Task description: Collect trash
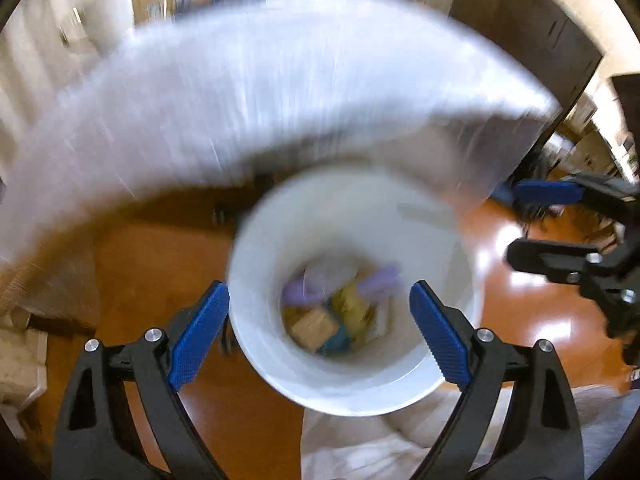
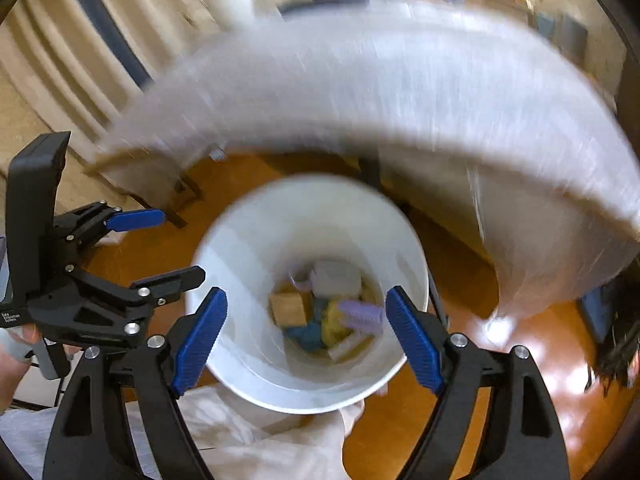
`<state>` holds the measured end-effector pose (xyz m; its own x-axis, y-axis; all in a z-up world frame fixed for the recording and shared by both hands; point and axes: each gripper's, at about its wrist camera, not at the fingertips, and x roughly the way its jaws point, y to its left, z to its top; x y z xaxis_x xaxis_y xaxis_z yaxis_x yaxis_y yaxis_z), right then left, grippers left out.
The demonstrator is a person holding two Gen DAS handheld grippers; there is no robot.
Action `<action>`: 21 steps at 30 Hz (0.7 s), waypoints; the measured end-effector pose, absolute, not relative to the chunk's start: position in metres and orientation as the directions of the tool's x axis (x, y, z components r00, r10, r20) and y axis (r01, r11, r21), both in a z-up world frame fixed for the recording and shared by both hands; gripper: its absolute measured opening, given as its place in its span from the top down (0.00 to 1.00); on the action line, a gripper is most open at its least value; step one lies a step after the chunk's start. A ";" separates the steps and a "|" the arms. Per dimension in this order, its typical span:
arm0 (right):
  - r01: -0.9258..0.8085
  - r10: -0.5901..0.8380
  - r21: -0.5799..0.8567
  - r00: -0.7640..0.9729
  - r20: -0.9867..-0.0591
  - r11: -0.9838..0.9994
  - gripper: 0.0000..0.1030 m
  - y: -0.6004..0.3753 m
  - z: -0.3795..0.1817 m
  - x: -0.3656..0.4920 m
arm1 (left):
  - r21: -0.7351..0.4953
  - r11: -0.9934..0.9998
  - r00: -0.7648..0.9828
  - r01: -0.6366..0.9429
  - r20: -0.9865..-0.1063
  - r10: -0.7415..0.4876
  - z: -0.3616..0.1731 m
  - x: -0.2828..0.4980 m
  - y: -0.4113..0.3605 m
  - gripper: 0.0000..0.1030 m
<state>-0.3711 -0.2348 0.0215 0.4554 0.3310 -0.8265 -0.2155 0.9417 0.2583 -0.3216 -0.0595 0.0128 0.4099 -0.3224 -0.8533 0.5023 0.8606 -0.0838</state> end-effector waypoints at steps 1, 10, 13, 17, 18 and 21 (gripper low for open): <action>-0.220 0.327 0.246 0.510 -0.796 0.944 0.08 -0.240 0.043 -0.368 | -0.073 0.861 0.462 0.504 -0.819 -0.340 0.036 -0.321 -0.056 0.10; -0.001 0.119 0.164 0.690 -0.714 0.987 0.04 -0.318 0.101 -0.241 | 0.064 0.970 0.750 0.234 -0.647 -0.138 0.111 -0.198 -0.013 0.01; 0.105 -0.010 0.079 0.658 -0.753 0.991 0.04 -0.348 0.081 -0.178 | 0.056 0.984 0.733 0.170 -0.674 -0.088 0.100 -0.140 0.000 0.01; 0.187 -0.063 0.066 0.608 -0.791 0.980 0.04 -0.376 0.055 -0.122 | 0.046 0.992 0.681 0.120 -0.730 -0.048 0.075 -0.080 0.012 0.01; 0.193 -0.064 0.069 0.608 -0.792 0.979 0.04 -0.379 0.050 -0.113 | 0.037 0.993 0.672 0.111 -0.739 -0.047 0.068 -0.068 0.014 0.01; 0.215 -0.093 0.044 0.588 -0.804 0.976 0.04 -0.392 0.037 -0.084 | 0.021 0.996 0.651 0.088 -0.758 -0.041 0.051 -0.048 0.019 0.01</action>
